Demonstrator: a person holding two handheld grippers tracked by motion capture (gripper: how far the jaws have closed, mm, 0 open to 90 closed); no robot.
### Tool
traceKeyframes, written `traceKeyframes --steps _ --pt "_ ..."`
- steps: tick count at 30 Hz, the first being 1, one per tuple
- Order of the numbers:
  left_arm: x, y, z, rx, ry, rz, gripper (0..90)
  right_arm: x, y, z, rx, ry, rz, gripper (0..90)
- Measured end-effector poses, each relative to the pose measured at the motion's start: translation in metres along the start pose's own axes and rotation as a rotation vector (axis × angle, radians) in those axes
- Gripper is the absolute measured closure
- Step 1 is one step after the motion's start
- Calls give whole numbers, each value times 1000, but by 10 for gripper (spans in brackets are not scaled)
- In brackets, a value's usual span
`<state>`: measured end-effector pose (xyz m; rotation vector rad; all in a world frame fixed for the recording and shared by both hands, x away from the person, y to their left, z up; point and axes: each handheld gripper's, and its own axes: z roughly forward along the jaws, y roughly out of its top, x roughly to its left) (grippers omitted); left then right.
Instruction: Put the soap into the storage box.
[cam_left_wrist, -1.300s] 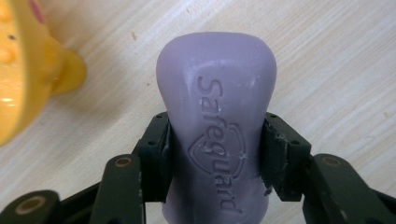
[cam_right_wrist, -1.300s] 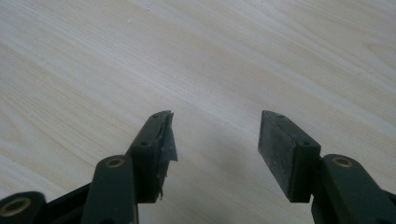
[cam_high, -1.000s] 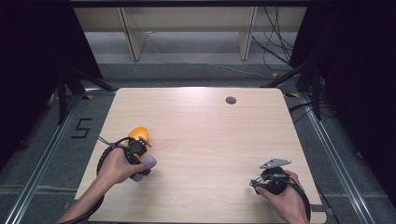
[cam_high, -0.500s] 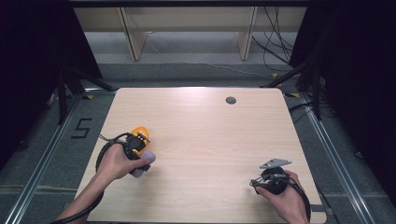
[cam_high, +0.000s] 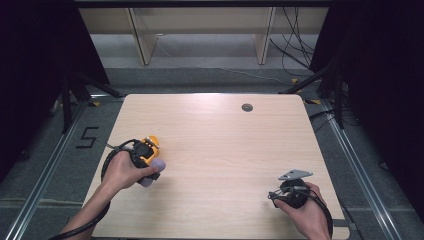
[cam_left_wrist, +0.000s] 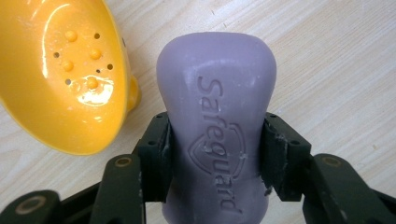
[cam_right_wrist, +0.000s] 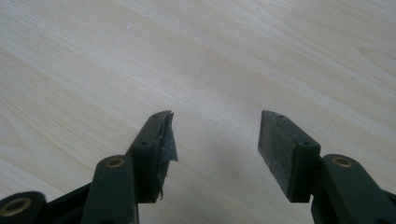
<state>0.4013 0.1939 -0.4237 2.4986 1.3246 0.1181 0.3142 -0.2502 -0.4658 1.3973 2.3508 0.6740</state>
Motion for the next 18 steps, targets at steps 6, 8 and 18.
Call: traceKeyframes --steps 6,8,18 --pt "2 2 -4 -16 5 -9 490 0 0 0 -3 0 0 451" --pt "4 3 -6 -25 6 -18 490 0 0 0 -5 -2 0 451" --pt "10 6 -10 -31 13 -16 490 0 0 -1 -12 -3 3 451"
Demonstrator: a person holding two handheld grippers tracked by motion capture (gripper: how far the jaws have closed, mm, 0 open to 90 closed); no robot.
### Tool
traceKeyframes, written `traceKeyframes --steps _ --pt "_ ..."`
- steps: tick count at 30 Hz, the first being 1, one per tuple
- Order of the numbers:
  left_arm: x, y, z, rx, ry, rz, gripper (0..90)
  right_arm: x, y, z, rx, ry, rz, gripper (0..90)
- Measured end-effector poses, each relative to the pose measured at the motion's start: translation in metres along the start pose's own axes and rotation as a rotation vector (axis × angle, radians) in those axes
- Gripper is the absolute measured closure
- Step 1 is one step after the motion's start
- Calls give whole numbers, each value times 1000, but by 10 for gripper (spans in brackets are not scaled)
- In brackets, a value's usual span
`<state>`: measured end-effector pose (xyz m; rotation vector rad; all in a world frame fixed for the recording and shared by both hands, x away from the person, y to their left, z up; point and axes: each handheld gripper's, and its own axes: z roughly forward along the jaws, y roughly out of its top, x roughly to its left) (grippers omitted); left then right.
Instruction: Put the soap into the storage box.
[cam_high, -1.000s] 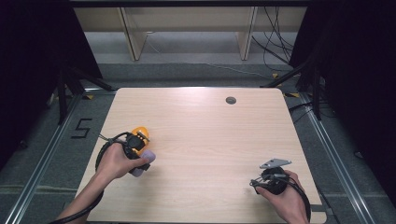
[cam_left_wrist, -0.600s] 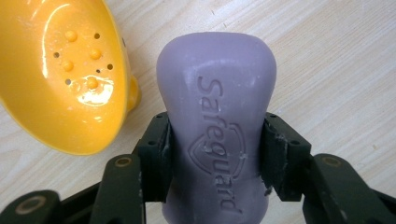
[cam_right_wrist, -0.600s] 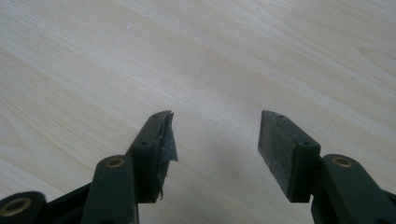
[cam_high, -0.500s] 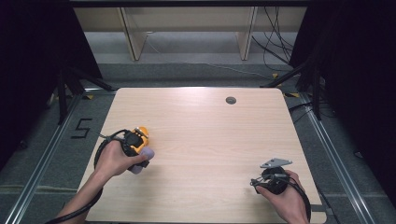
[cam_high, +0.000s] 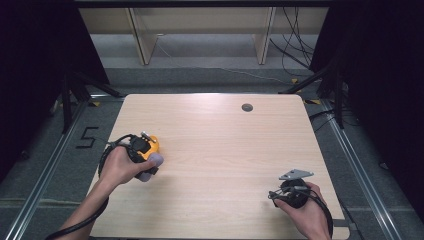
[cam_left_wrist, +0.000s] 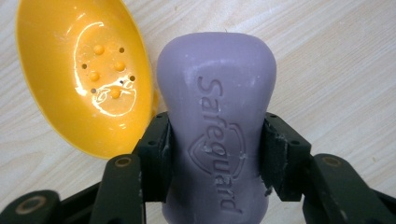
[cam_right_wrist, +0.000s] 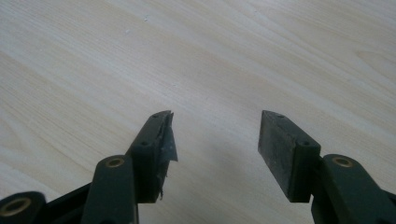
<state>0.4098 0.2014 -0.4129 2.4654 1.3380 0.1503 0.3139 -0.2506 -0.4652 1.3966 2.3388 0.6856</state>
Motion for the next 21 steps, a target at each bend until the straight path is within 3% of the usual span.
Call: traceKeyframes --steps 9,10,12,15,17,19,21 --pt "5 2 -3 -11 4 -9 490 0 0 0 0 0 1 451" --pt "4 2 -3 -16 1 -34 490 0 0 0 0 1 1 451" --pt "7 3 -4 -16 4 -19 490 0 0 0 -1 1 1 451" --pt "9 4 -5 -24 8 -46 490 0 0 0 -2 0 2 451" --pt "13 5 -6 -25 12 -27 490 0 0 0 -1 0 2 450" --pt "14 6 -6 -27 10 -57 490 0 0 0 -2 -1 2 451" --pt "15 7 -7 -25 10 -57 490 0 0 0 -2 -1 2 451"
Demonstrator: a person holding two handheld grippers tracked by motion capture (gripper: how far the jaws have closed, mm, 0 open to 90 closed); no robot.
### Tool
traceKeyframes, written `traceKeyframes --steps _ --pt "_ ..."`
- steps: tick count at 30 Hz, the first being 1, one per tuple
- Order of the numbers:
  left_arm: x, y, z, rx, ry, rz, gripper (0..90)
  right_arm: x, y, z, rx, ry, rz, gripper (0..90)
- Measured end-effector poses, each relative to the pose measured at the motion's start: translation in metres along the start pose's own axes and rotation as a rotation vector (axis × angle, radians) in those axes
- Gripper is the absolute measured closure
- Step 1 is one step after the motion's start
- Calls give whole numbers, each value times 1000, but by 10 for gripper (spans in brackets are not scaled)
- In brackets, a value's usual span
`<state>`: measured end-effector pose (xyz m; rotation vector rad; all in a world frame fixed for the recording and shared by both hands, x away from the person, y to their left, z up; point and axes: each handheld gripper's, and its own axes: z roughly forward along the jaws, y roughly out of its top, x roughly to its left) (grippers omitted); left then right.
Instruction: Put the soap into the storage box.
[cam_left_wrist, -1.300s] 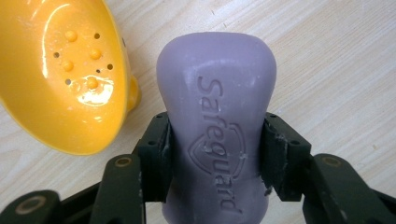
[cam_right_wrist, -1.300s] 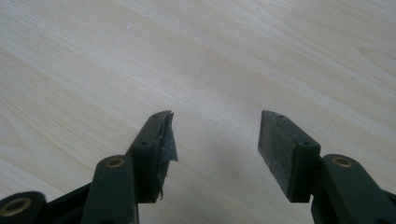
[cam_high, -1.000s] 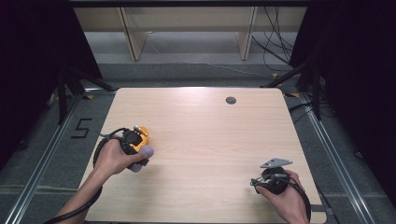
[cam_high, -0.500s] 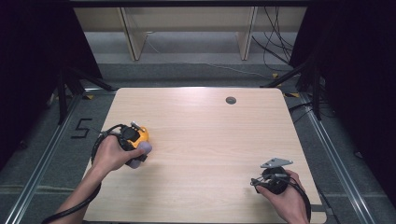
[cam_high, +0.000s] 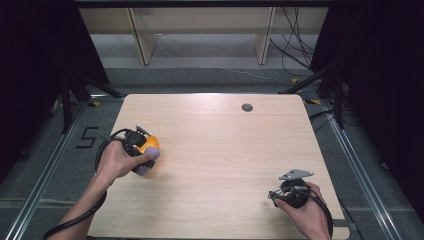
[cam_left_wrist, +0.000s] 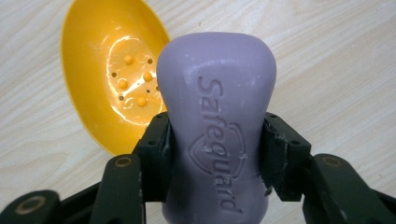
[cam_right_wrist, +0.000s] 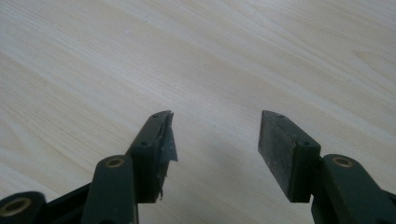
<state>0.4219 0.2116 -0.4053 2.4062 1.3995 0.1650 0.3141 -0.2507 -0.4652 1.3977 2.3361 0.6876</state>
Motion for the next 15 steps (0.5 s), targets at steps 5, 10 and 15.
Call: traceKeyframes --steps 5,10,15 --pt "5 2 0 -2 13 -9 490 0 0 0 0 0 1 451" --pt "9 4 0 -10 18 -35 490 0 0 0 0 0 0 451" --pt "14 6 -1 -18 27 -46 490 0 0 0 0 -1 0 451"
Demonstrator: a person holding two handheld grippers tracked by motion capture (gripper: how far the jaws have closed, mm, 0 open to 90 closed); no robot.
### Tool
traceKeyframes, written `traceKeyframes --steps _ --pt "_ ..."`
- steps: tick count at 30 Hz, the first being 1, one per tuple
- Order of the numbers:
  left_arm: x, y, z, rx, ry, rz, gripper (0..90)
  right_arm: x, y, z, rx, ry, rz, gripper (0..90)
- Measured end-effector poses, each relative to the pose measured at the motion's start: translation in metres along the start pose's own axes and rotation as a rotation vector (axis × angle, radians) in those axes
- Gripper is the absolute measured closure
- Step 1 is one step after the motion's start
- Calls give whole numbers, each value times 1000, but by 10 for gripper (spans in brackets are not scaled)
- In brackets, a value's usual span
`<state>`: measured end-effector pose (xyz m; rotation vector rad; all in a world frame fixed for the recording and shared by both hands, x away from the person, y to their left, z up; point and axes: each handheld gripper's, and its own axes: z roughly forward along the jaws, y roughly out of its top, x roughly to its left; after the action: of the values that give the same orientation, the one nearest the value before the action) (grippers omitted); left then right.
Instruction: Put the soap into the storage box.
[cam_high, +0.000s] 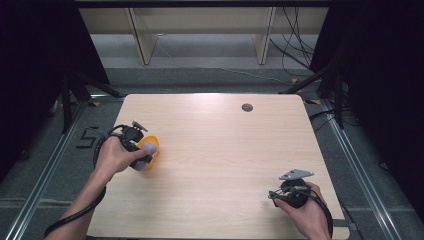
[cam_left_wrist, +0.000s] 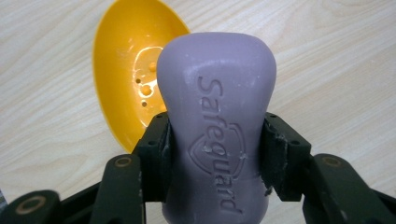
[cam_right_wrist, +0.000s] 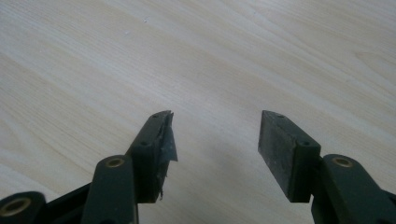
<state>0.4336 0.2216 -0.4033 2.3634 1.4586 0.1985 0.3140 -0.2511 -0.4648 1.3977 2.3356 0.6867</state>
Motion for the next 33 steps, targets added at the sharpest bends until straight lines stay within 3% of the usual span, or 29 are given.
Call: traceKeyframes --steps 6,7,8,10,16,19,33 --pt "6 2 -1 -10 9 -19 490 0 0 0 0 0 0 451" --pt "11 3 -1 -15 21 22 490 0 0 0 -1 0 0 451" --pt "11 3 -1 -15 21 22 490 0 0 0 -1 0 0 451" --pt "11 4 0 -21 20 -11 490 0 0 0 -1 0 1 451" --pt "17 7 3 -29 33 -40 490 0 0 0 -1 1 1 450" --pt "22 10 5 -27 50 -37 490 0 0 0 0 1 0 451" --pt "30 17 22 -11 57 -48 489 0 0 0 -1 2 0 451"
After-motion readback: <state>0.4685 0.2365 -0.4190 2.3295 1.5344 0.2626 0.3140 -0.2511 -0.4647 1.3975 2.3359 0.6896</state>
